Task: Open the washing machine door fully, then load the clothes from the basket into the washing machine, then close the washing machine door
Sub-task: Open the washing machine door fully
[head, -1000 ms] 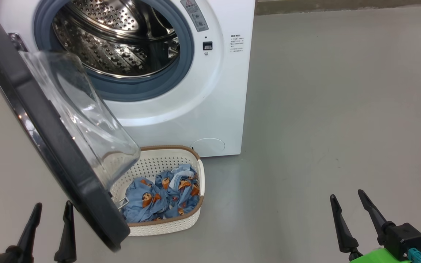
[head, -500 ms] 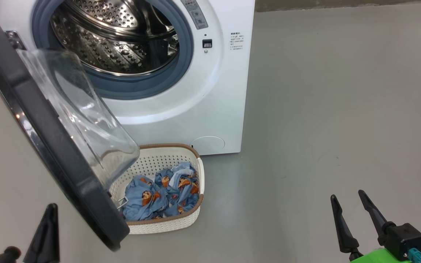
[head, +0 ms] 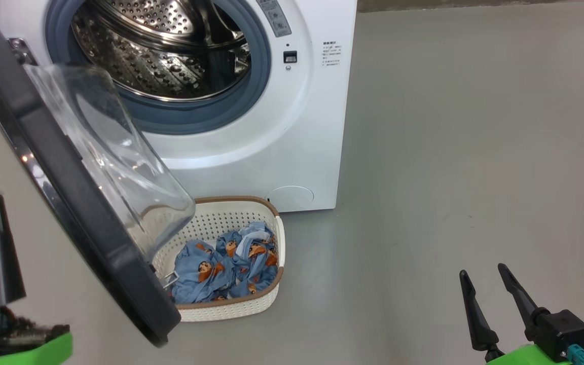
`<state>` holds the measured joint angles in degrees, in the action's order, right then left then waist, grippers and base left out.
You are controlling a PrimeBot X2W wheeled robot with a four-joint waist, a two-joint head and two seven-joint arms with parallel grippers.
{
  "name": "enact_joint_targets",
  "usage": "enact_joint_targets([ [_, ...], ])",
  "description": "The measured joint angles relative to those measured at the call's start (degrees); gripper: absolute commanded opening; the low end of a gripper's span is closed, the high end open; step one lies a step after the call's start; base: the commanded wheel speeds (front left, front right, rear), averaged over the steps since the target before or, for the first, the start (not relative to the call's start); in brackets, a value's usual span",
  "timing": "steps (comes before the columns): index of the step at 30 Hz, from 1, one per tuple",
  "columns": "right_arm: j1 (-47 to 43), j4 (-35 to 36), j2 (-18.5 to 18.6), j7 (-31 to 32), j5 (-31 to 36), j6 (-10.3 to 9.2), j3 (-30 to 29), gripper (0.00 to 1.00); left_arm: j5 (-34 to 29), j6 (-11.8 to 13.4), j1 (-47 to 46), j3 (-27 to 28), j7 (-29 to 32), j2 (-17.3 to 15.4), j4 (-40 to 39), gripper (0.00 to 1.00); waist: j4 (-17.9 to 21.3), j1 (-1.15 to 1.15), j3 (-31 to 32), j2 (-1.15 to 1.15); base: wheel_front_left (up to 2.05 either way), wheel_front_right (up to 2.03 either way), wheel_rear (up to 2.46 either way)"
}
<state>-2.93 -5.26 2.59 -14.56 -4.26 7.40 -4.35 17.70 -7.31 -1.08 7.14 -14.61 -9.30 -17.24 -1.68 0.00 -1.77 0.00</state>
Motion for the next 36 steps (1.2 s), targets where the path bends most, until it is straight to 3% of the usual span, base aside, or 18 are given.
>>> enact_joint_targets([
  [6,0.0,0.0,0.0,0.0,0.0,0.0,0.1,1.0,0.0,0.0,-1.6,-4.6,-0.1,-1.3,-7.4,0.0,0.0,0.0,-0.3,0.0,0.0,0.0,0.0],
  [15,0.1,-0.2,0.0,0.0,0.0,0.0,0.3,1.0,-0.2,0.0,-1.7,-18.1,-0.1,-3.3,-12.3,0.0,0.2,0.0,-0.8,0.0,0.0,0.0,0.0],
  [25,0.1,-0.7,0.0,0.0,-0.6,0.0,0.3,1.0,-0.5,0.0,0.0,-31.8,-0.1,-4.6,-8.5,0.0,-0.1,0.0,-1.4,0.0,0.0,0.0,0.0],
  [36,0.3,-1.3,0.0,0.0,-0.6,0.0,0.8,1.0,0.2,0.0,2.3,-36.7,-0.1,-5.2,0.3,0.0,-0.2,0.0,-1.2,0.0,0.0,0.0,0.0],
])
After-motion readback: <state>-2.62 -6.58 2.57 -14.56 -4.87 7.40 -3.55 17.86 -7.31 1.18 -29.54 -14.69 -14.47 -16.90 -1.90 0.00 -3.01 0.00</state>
